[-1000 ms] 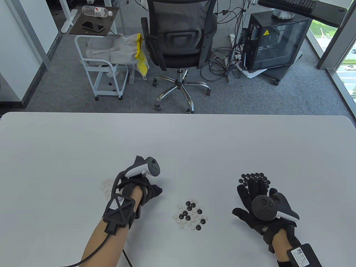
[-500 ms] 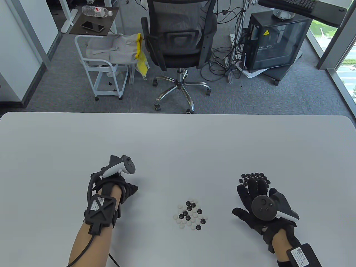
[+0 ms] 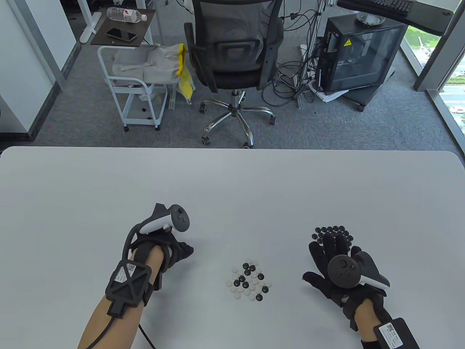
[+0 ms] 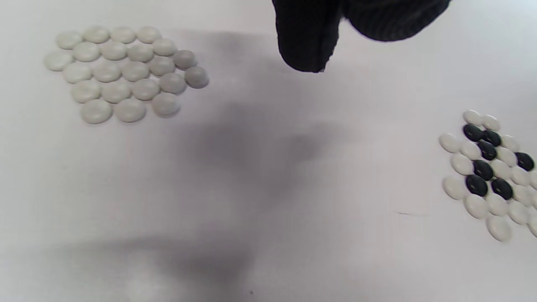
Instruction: Go stone sorting task
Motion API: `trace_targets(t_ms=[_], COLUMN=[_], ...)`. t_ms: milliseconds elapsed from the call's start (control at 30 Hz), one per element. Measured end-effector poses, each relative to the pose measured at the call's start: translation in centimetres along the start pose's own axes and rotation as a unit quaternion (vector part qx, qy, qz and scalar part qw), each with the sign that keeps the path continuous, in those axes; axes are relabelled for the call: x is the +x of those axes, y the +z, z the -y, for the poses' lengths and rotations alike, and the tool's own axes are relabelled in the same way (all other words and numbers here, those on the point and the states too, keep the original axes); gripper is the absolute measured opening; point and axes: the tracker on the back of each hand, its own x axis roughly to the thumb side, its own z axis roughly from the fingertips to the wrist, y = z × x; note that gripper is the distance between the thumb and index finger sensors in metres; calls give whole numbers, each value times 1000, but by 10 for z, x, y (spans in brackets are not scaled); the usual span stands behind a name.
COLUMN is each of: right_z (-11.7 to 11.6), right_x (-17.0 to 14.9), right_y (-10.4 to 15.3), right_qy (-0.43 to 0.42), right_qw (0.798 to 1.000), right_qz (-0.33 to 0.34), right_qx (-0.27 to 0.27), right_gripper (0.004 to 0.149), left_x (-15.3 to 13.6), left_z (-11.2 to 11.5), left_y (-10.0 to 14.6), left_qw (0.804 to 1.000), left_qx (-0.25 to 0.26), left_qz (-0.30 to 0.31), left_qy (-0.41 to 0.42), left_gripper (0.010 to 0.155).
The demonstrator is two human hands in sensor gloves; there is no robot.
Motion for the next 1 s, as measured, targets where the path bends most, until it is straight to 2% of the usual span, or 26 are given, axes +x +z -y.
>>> trace_targets(t_ms=[133,367,667,867,1000], right_z=[0,0,0,0,1], right_x=[0,1,1,0,-1], right_y=[0,-1,-1,0,0], right_qy=[-1,0,0,-1,0], right_qw=[1000,1000,1000,1000,1000], right_qz=[-1,0,-2,-1,-1], right_qx=[0,1,2,1,-1], right_gripper=[85,85,85,86,85], left_x=[31,73,99,90,57], left_z=[11,26,40,42,33], left_y=[-1,-14,-37,-44,-38], left_qw=[998,992,987,990,996], left_qx=[-18,-34,-52,-56,-42], left_qz=[63,109,142,119,70], left_qy=[-22,-55,-60,-53,-45], left_gripper=[65,66,68,67,66])
